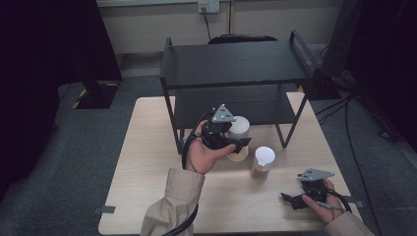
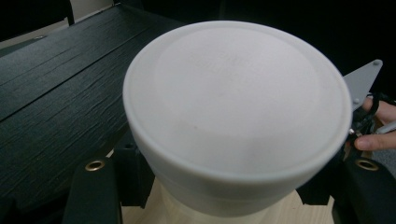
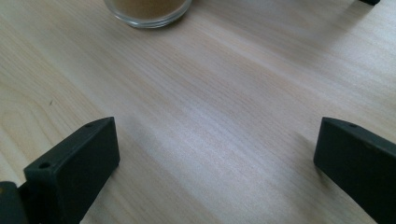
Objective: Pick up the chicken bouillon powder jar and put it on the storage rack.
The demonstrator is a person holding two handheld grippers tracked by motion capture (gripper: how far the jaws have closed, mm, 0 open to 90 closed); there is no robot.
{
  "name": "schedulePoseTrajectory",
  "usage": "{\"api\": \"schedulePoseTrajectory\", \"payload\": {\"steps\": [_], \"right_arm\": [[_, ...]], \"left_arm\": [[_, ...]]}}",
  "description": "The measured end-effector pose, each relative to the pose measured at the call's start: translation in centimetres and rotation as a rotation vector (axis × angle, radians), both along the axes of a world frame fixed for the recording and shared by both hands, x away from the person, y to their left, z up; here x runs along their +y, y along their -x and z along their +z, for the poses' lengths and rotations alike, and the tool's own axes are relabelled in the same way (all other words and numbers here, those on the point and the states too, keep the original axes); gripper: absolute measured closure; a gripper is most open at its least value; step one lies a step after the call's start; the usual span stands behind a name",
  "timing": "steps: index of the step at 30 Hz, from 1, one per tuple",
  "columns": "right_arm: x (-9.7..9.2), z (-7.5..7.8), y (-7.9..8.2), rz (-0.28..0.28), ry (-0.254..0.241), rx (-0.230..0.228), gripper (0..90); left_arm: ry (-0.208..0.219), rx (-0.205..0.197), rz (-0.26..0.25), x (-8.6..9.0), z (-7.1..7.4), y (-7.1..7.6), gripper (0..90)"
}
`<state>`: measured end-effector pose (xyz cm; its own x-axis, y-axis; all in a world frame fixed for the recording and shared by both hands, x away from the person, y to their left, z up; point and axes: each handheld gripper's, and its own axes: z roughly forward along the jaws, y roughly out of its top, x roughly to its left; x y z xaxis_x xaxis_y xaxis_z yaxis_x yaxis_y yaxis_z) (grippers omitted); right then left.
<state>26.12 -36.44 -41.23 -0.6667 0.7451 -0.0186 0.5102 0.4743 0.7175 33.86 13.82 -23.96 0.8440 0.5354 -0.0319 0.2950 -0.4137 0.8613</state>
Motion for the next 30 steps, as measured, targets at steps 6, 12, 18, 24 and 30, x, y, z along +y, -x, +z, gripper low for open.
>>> {"api": "schedulePoseTrajectory", "payload": {"steps": [6, 12, 18, 24, 30], "right_arm": [[0.0, 0.0, 0.1, -0.002, 0.001, -0.001, 0.0], [0.0, 0.0, 0.1, -0.002, 0.001, -0.001, 0.0], [0.0, 0.0, 0.1, -0.002, 0.001, -0.002, 0.0], [0.0, 0.0, 0.1, -0.002, 0.001, -0.002, 0.0], [0.0, 0.0, 0.2, -0.003, 0.002, -0.002, 0.0]], "left_arm": [[-0.008, -0.003, 0.000, -0.2, 1.3, -0.2, 34.7], [-0.020, -0.007, -0.001, -0.6, 2.4, -0.5, 34.7], [-0.024, -0.003, -0.004, -0.8, 3.5, -0.9, 34.8], [-0.027, -0.010, -0.005, -1.0, 4.8, -1.0, 34.8], [-0.031, -0.018, 0.001, -1.1, 5.8, -1.1, 34.8]]}}
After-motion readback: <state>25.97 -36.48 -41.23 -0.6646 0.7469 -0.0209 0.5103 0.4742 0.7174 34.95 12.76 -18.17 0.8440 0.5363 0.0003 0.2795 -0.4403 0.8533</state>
